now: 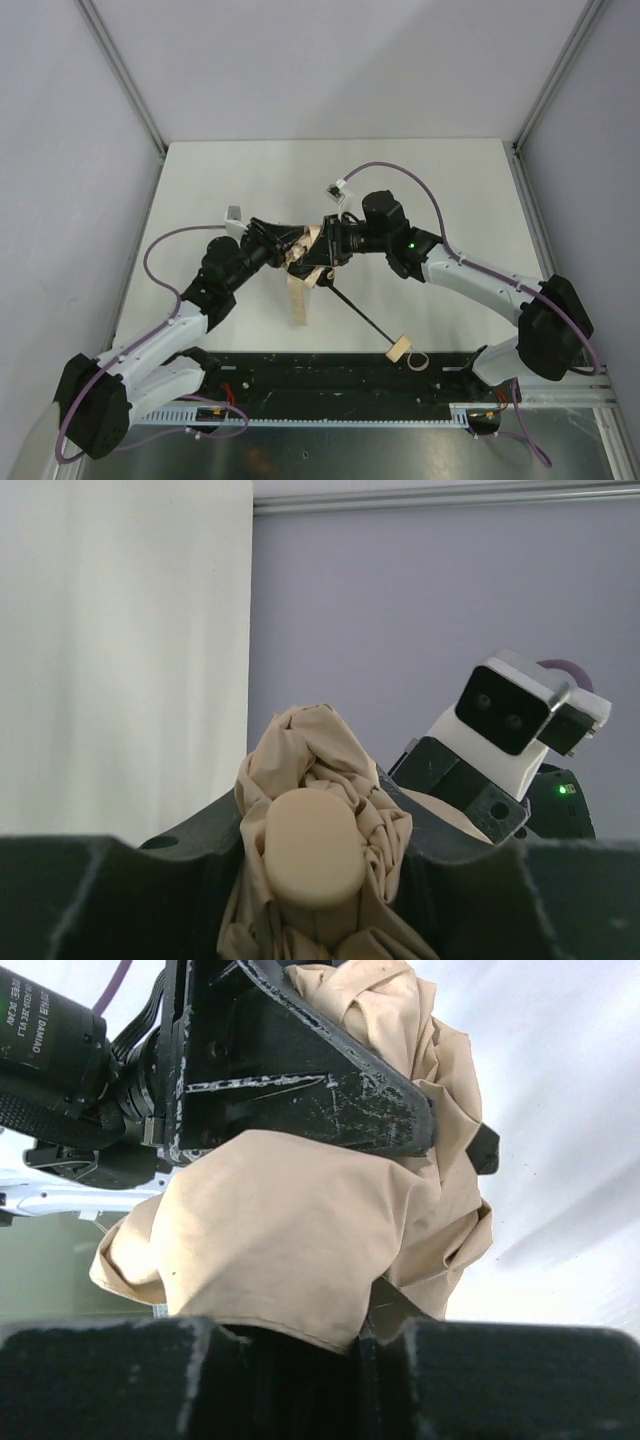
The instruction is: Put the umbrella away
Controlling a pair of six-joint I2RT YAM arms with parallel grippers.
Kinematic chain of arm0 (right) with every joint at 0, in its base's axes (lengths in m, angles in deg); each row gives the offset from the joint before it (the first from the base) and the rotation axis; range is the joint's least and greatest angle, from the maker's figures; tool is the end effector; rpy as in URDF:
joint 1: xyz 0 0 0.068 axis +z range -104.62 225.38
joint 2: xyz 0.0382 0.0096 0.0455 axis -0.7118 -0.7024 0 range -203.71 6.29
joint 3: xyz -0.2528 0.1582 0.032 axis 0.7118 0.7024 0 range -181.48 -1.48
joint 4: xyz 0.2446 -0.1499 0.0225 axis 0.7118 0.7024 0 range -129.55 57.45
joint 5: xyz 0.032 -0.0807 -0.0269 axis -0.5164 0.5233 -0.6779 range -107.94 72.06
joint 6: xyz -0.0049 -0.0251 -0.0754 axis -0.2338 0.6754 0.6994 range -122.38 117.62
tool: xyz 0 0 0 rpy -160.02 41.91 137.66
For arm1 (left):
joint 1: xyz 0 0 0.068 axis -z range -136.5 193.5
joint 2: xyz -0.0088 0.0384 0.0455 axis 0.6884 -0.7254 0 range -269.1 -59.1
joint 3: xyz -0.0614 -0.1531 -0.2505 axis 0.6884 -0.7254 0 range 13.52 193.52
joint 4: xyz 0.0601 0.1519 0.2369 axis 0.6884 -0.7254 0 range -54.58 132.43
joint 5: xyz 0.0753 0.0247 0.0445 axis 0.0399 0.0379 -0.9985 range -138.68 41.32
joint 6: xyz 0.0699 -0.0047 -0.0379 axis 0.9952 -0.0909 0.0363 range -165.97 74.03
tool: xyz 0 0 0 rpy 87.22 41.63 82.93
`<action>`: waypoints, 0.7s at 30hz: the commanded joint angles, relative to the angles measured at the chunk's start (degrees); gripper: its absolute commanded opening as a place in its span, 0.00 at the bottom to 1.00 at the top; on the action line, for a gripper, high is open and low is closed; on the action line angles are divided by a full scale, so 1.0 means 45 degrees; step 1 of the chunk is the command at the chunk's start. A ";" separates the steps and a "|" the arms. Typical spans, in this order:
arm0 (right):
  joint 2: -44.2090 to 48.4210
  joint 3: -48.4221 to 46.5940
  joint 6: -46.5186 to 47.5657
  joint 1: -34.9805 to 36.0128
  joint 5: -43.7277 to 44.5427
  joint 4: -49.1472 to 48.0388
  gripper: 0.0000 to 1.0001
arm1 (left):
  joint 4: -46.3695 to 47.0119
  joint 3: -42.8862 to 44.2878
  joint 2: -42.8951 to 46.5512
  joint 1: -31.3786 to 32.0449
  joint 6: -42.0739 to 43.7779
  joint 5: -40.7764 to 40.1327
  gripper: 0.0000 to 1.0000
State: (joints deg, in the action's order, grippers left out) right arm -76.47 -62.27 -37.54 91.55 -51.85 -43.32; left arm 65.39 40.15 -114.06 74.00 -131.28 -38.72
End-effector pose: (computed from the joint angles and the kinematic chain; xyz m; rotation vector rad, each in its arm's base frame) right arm 0.2377 0.3028 0.3157 -0.6584 2.0326 1.4669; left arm 0.2198 -0.1432 0.2626 -0.7616 1.8055 -1.5972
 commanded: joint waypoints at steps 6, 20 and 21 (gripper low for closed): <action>-0.0142 -0.0614 -0.1857 0.0057 -0.1945 -0.3310 0.00 | 0.0560 0.0259 0.1023 0.0621 0.1112 -0.0110 0.46; -0.2369 0.1012 -1.2258 -0.0969 -0.4655 -1.4365 0.00 | 0.0961 0.0013 0.2952 0.0741 0.2968 -0.1172 0.99; -0.2653 0.1148 -1.3092 -0.0967 -0.4643 -1.5465 0.00 | 0.1044 0.0035 0.3032 0.0741 0.3034 -0.1223 0.98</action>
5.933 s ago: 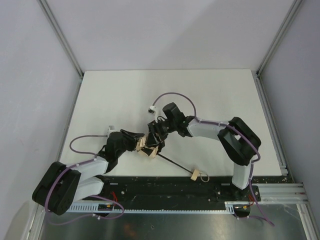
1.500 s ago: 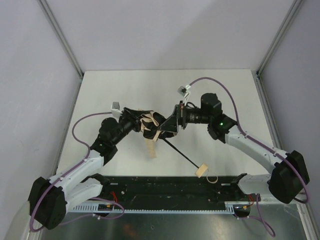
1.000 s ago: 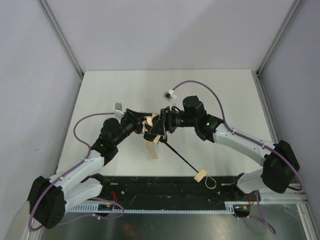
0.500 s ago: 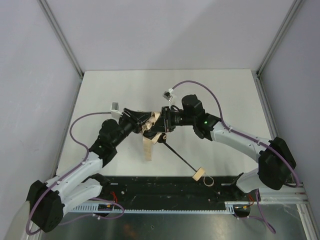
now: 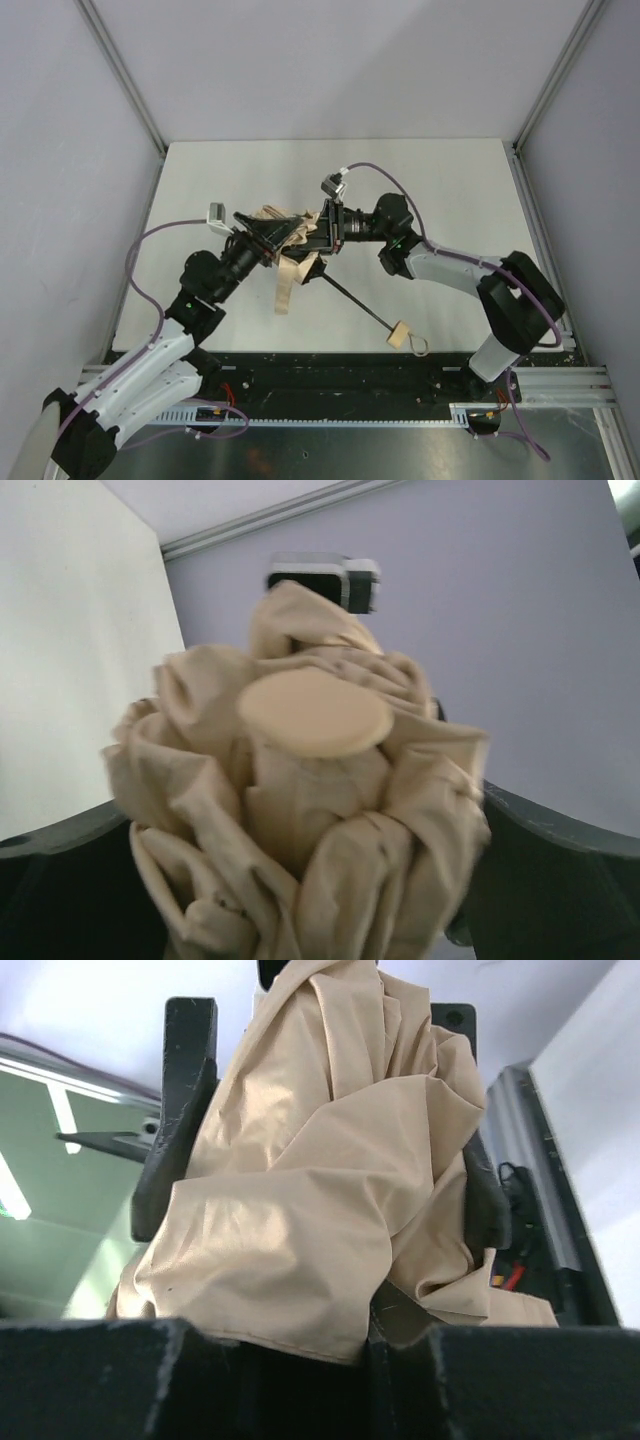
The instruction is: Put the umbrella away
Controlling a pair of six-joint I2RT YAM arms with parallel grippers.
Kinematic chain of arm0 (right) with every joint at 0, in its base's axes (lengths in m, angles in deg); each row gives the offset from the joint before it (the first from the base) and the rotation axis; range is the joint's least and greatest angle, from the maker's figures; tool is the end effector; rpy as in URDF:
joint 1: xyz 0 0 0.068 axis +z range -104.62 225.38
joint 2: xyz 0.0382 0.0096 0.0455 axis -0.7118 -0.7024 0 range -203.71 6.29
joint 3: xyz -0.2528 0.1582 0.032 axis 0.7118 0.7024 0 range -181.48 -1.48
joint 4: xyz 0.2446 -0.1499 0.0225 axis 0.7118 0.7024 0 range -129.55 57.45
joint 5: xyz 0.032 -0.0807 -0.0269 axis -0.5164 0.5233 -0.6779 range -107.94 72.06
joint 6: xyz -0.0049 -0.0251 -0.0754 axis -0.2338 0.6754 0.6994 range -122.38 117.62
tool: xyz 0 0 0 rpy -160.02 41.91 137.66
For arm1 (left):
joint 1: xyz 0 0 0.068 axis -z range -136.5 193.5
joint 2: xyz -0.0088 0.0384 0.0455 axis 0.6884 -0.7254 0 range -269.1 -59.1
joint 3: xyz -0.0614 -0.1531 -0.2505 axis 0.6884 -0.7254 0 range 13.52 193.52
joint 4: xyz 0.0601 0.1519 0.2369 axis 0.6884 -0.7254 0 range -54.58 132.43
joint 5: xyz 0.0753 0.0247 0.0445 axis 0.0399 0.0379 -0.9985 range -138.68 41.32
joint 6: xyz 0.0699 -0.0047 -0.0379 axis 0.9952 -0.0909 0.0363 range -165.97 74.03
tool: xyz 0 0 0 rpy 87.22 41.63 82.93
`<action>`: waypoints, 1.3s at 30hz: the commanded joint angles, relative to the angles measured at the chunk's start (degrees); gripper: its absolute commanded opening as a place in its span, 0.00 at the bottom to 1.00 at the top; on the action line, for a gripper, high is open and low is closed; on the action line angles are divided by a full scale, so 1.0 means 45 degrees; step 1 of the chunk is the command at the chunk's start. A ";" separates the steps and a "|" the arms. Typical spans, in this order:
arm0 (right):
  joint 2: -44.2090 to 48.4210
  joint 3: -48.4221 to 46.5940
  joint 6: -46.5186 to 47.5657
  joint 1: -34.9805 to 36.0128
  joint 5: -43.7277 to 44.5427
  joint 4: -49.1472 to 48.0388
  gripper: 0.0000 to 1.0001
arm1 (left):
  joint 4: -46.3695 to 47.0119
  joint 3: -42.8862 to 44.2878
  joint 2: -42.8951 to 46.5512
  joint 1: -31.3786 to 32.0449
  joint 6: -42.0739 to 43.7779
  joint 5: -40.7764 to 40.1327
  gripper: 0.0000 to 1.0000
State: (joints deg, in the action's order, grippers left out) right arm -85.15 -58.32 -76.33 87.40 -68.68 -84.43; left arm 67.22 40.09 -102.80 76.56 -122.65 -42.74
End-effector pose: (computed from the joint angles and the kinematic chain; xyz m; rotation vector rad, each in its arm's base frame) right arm 0.2627 0.3082 0.3207 -0.4546 1.8753 2.1260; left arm 0.1876 -0.1305 0.3112 -0.5252 1.5771 -1.6016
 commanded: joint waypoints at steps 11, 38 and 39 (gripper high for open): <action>-0.1522 0.0771 -0.6717 0.0365 -0.1271 -0.9045 0.00 | 0.1628 0.0181 0.0091 0.0169 0.1511 -0.0222 0.30; 0.6557 -0.0853 0.8615 -0.2255 0.5118 1.2408 0.95 | 0.1567 0.0331 0.0035 0.0202 0.0515 -0.0761 0.00; 0.6983 -0.0849 0.8413 -0.2730 0.5150 1.2471 0.97 | 0.1564 0.0466 0.0079 0.0188 0.0585 -0.0786 0.00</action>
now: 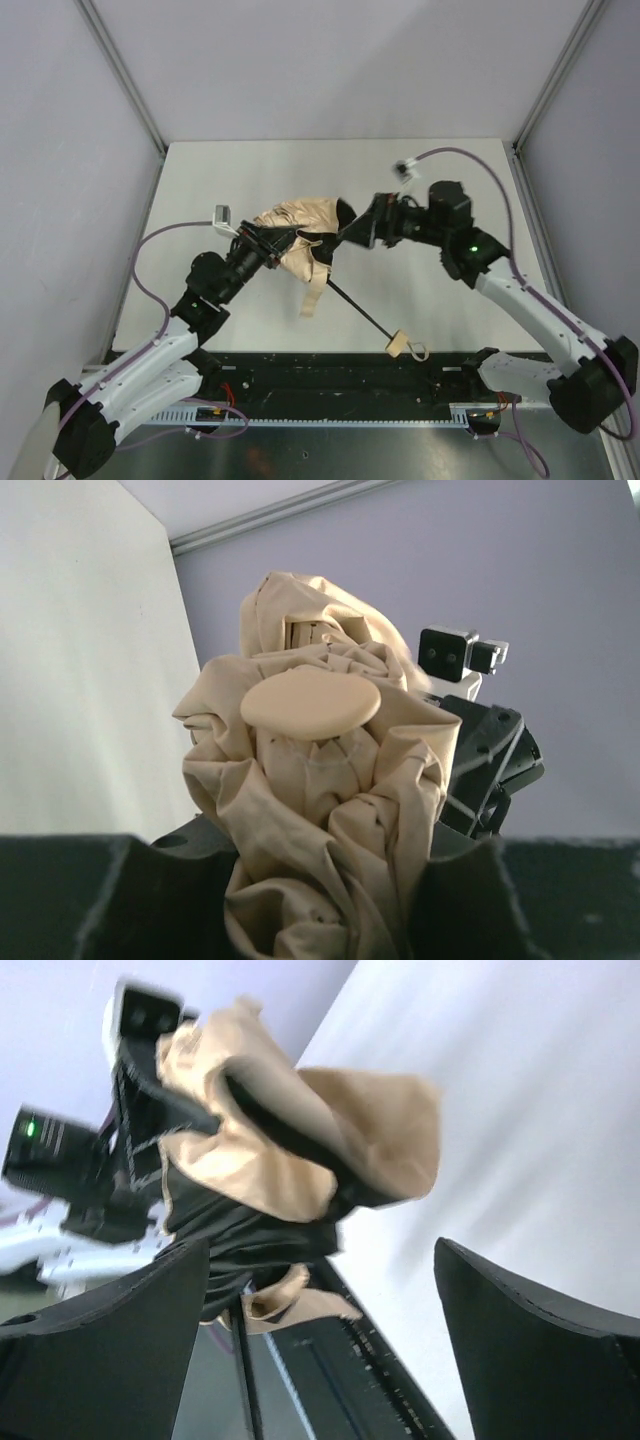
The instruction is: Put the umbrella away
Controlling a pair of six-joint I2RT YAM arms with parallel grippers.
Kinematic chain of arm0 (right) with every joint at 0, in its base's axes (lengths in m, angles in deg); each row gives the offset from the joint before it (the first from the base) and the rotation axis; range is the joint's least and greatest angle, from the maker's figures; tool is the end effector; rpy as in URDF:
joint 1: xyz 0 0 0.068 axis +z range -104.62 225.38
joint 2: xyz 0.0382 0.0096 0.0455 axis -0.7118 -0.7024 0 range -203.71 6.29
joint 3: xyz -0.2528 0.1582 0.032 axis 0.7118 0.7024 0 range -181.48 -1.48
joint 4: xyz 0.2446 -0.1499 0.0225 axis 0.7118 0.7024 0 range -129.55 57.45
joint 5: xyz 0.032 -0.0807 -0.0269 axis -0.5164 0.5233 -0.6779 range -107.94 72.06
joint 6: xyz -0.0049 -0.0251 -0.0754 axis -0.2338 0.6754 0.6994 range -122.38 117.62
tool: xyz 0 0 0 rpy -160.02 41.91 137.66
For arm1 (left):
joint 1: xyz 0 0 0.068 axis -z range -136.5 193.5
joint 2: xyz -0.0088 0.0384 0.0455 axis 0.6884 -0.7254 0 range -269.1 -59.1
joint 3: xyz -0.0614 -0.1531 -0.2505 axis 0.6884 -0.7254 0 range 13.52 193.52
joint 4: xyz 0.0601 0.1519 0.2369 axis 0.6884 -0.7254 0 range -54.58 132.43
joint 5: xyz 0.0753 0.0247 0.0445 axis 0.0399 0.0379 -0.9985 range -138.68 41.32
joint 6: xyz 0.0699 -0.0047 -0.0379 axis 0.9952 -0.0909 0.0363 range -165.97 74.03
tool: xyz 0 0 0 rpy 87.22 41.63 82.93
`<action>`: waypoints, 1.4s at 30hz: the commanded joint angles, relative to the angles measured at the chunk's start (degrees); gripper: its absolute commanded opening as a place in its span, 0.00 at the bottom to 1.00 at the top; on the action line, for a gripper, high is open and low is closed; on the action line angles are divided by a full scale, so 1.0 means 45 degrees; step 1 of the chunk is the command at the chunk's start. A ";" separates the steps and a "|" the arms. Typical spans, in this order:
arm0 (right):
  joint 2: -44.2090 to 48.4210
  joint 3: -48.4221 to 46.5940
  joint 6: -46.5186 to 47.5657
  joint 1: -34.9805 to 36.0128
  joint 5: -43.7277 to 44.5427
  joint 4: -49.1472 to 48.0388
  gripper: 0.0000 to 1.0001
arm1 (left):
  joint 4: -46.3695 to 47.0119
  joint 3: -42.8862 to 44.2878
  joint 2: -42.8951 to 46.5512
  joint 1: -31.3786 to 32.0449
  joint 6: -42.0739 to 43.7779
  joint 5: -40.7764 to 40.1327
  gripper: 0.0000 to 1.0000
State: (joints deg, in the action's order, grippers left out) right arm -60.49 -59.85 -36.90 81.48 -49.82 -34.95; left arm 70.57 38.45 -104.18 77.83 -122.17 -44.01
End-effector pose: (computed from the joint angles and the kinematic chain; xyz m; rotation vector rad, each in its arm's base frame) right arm 0.2311 0.2133 0.3714 -0.4664 1.9299 1.3415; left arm 0.1882 -0.1353 0.3024 -0.5181 1.5710 -1.6005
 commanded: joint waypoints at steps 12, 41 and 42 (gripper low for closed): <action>0.2255 0.1876 -0.6943 -0.3449 -0.0249 0.2757 0.98 | 0.2173 0.2566 -0.0102 -0.0184 0.1192 -0.0694 0.00; 0.9864 1.0993 -0.2478 -0.3446 -0.0351 -0.7381 0.88 | 0.4830 0.4787 -0.1563 -0.0524 0.0079 -0.3536 0.00; 1.0340 1.1074 -0.2032 -0.2970 -0.0188 -0.7239 0.88 | 0.4835 0.4946 -0.1632 -0.0531 0.0050 -0.3732 0.00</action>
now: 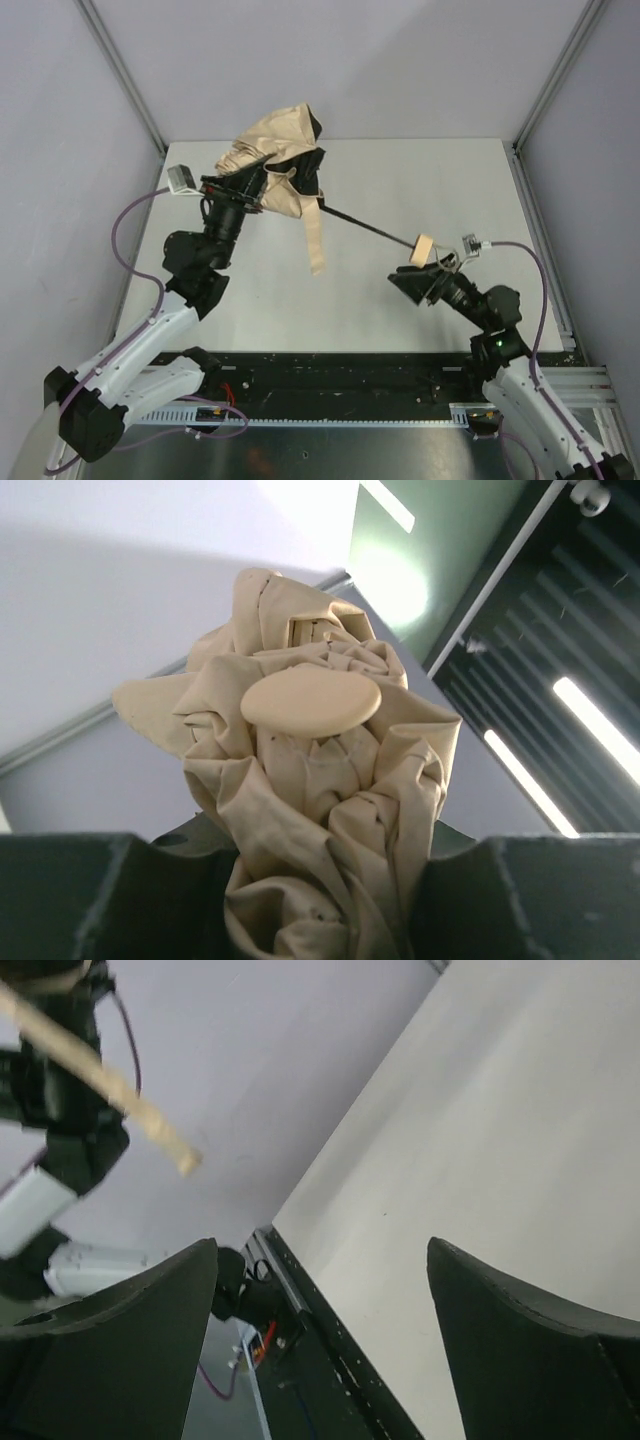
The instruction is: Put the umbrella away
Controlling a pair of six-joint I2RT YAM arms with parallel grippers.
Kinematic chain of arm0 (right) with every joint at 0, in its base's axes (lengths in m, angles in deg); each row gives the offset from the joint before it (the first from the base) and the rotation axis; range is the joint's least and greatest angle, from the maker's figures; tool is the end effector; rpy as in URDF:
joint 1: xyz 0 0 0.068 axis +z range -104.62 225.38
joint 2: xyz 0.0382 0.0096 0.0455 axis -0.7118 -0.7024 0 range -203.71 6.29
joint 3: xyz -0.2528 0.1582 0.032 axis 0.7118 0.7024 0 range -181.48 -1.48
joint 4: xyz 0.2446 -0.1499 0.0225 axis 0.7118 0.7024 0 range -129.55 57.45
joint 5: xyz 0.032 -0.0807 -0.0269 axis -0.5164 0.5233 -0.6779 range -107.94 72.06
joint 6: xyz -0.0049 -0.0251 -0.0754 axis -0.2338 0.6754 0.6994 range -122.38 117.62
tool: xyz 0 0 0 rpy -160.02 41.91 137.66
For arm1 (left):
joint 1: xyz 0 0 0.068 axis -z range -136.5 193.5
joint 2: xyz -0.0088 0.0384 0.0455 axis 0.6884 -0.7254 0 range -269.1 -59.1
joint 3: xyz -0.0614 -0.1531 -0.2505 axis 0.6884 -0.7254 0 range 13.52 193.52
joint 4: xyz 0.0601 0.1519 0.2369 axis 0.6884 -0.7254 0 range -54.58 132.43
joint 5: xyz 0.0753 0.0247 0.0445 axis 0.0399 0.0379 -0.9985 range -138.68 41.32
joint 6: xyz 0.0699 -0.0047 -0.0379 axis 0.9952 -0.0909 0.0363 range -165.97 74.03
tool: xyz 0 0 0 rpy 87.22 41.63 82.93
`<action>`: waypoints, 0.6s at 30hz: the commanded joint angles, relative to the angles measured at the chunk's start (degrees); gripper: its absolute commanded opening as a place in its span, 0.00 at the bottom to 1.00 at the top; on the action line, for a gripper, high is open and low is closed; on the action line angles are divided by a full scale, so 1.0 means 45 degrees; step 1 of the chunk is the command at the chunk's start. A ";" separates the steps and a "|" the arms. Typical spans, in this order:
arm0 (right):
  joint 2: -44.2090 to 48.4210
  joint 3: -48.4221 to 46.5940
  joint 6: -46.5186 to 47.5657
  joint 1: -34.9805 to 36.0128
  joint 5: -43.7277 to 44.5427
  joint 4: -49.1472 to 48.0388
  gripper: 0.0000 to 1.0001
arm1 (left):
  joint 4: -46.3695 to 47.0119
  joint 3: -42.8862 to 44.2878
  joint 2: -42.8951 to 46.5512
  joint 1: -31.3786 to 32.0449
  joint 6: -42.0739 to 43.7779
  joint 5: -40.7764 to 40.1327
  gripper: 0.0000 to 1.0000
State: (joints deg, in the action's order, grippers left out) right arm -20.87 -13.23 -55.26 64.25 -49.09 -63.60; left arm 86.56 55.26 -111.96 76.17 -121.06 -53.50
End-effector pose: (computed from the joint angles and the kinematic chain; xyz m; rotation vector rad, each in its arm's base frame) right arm 0.1498 0.0887 0.2520 -0.0269 1.6035 1.3848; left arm 0.2072 -0.1260 0.4300 -0.4932 1.0271 -1.6624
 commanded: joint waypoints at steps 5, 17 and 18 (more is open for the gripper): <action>0.1630 -0.0218 0.4762 0.4764 0.2098 -0.0215 0.88 | 0.1274 0.1878 -0.0332 -0.0196 -0.0506 -0.2093 0.00; -0.7222 -0.6353 1.4394 1.6792 1.9909 -0.3982 0.93 | 0.1142 0.1968 -0.0597 -0.0179 0.0132 -0.2397 0.00; -0.8181 -0.7652 1.4049 1.6670 2.0662 -0.2375 0.94 | 0.1126 0.1903 -0.0568 -0.0174 0.0304 -0.2411 0.00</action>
State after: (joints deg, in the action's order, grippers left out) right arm -44.65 -32.83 -5.49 137.23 11.60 -74.88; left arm 88.09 61.40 -115.37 75.55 -122.06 -62.17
